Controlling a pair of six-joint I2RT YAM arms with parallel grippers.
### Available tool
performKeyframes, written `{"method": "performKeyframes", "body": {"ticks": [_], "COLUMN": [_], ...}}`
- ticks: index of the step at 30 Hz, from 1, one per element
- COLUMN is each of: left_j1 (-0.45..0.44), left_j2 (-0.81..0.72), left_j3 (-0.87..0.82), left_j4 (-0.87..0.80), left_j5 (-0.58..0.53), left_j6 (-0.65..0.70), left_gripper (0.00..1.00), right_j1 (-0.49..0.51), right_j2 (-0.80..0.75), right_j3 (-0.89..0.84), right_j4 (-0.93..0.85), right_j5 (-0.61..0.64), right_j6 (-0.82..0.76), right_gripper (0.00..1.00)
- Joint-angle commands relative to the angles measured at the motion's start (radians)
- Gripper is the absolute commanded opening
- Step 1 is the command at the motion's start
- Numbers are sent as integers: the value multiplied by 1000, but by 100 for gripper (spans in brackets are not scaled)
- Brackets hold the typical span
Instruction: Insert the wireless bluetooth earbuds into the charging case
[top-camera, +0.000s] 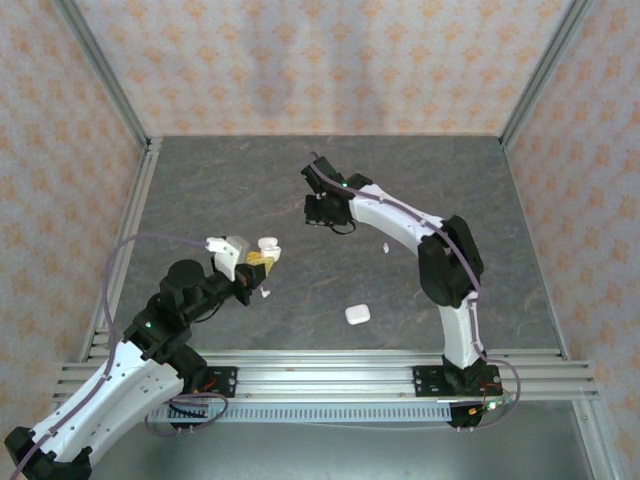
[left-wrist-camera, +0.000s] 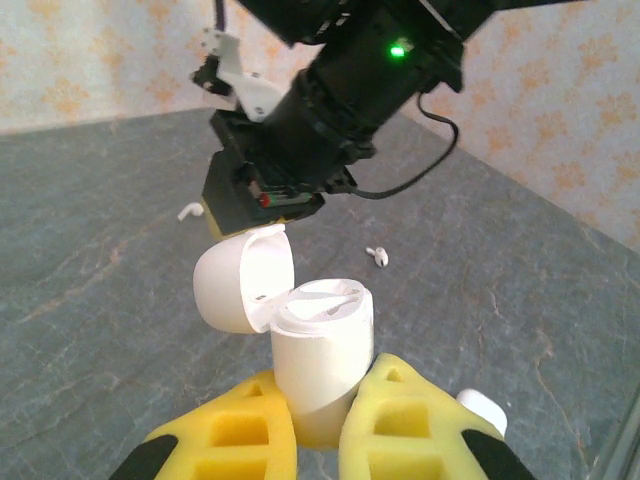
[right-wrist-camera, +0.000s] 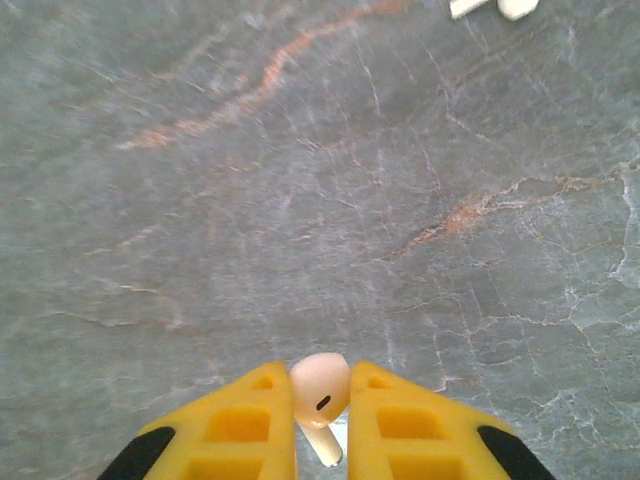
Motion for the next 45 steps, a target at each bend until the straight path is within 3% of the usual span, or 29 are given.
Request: {"method": "performKeyframes", "body": {"ticks": [1,8,21,27,45], "left_j1": [1,1,0,1,1], "left_j2": [-20,-8,179,259,285], "left_j3": [-21,-83,14,81,157], "left_j4": [125,324,467,500,482], "left_j5": [-54,-128,-156,-129,-173], "left_j6": [-17,-76,80,95,113], "left_gripper": [0,0,0,0,0], "right_j1": [5,20,97,147,228], "right_j2": [-112,-309,-571,-605,-597], "right_j3": [-61,-202,-350,-377,-457], "right_j4": [117,275,600,738,956], "right_j5": [30,-17,-48,-37,30], "right_j6": [31,77,146,150,94], "right_gripper": [15,15,15,15,14]}}
